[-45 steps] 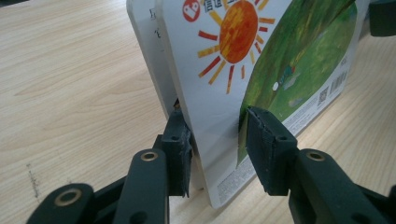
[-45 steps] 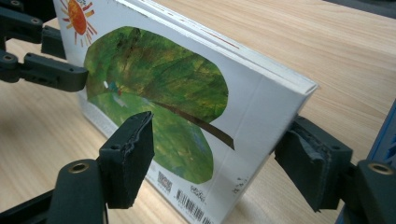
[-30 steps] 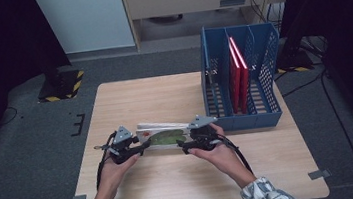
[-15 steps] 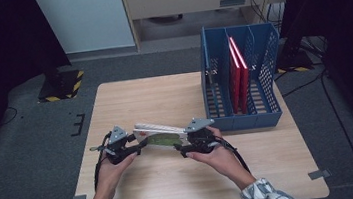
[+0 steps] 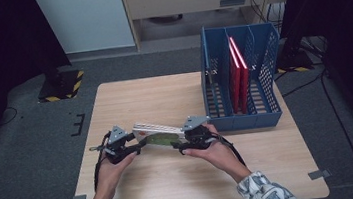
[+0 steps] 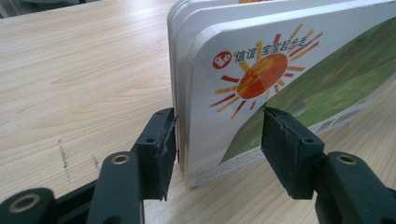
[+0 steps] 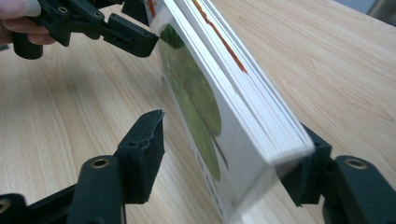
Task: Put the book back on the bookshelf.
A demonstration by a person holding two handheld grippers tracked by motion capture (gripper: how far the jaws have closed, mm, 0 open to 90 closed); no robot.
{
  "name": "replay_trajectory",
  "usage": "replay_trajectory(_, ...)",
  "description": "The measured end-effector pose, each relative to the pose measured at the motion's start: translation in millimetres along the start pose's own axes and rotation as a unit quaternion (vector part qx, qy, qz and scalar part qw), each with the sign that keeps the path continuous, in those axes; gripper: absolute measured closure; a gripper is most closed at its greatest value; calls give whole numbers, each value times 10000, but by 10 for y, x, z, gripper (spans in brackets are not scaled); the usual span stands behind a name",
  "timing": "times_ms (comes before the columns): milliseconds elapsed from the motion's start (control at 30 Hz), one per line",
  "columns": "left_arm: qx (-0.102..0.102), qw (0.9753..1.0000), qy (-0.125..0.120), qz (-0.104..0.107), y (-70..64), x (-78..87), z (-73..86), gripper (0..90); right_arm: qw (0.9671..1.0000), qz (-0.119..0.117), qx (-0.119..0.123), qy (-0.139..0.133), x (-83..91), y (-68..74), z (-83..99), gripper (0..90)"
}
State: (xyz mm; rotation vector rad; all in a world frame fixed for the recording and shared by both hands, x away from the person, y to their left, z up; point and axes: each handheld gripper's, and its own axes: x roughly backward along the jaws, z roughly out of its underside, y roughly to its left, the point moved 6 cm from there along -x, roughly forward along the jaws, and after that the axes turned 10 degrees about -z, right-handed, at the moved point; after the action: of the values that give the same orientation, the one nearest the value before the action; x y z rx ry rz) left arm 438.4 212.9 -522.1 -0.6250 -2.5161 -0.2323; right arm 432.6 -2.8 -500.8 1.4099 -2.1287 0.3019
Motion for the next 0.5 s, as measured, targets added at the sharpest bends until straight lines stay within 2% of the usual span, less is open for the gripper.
replay_trajectory(133,24,10000,3,-33,13,-2,2,443,9999,-84,65,-5,-81,-46,-41,424)
replay_trajectory(500,74,9999,-9,-124,44,10,4,440,9995,-312,-60,-64,-200,-96,-58,505)
